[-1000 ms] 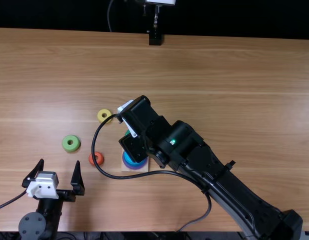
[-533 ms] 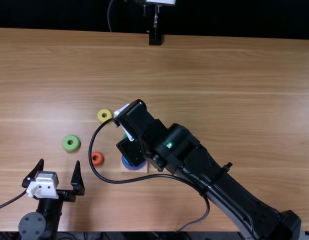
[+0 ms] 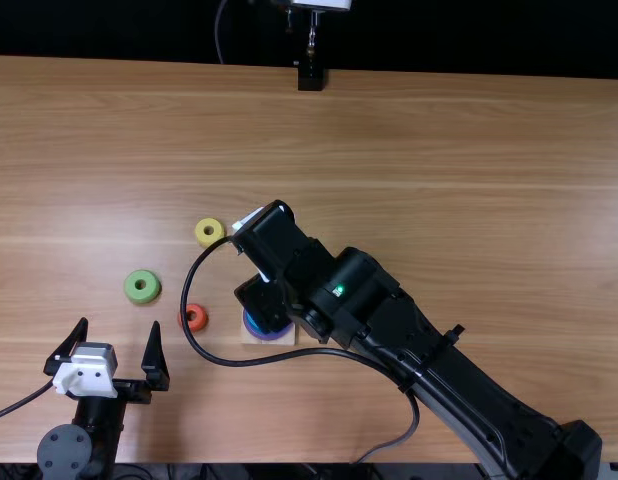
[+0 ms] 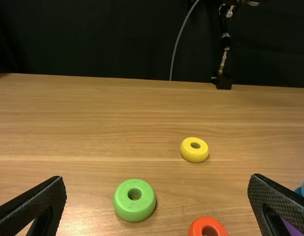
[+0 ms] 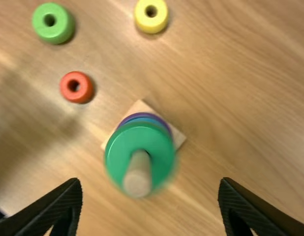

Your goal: Build the Hanoi tower: stack the rings onto the peg from bottom to top in this color order: purple, dark blue, light blue, dark green, light green, yellow, orange.

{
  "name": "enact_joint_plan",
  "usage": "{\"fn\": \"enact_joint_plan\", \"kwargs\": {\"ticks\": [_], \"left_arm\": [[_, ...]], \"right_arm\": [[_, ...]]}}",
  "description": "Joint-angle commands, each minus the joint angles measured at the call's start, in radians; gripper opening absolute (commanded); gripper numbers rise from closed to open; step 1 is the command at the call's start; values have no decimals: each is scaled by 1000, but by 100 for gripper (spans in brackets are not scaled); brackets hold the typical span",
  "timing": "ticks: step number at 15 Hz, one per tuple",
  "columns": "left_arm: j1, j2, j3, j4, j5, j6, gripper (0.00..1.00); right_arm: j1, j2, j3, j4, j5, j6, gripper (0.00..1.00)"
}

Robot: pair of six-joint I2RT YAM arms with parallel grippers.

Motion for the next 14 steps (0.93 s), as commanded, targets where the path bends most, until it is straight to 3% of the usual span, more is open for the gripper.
{"fn": "enact_joint_plan", "kwargs": {"ticks": [1, 2, 6, 10, 14], "left_arm": [[12, -11, -37, -3, 0, 7, 100], [12, -11, -37, -3, 0, 7, 100], [12, -11, -37, -3, 0, 7, 100], [12, -11, -37, -3, 0, 7, 100], [12, -11, -37, -3, 0, 7, 100]], "right_arm": [[3, -35, -19, 16, 93, -3, 100], [1, -35, -7, 35, 105, -3, 100], [-29, -34, -1, 268, 105, 0, 100], [-226, -60, -36, 484, 104, 2, 100], [-373, -333, -265, 738, 100, -5, 100]]}}
